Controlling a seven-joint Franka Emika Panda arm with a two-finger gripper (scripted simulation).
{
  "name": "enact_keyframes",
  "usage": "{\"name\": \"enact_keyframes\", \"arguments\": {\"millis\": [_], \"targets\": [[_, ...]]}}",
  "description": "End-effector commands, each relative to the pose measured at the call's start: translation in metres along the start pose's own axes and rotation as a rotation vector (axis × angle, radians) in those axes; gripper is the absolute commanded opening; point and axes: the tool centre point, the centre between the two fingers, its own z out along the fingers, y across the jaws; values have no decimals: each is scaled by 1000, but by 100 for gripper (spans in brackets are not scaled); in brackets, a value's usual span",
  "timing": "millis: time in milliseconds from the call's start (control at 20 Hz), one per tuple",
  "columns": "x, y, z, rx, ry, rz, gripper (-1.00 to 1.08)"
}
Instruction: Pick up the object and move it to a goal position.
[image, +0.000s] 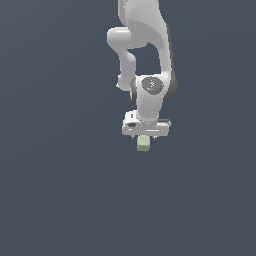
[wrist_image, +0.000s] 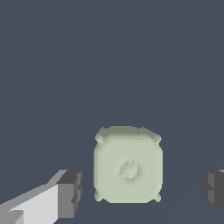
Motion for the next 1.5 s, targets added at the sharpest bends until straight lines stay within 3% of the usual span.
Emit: {"name": "enact_keyframes", "arguments": {"millis": [0, 1050, 1100, 1450], "targets": [[-4, -4, 4, 0, 0, 6, 100], [-6, -5, 56, 0, -1, 7, 100], [-6, -5, 56, 0, -1, 7, -100], [-6, -5, 56, 0, -1, 7, -100]]}}
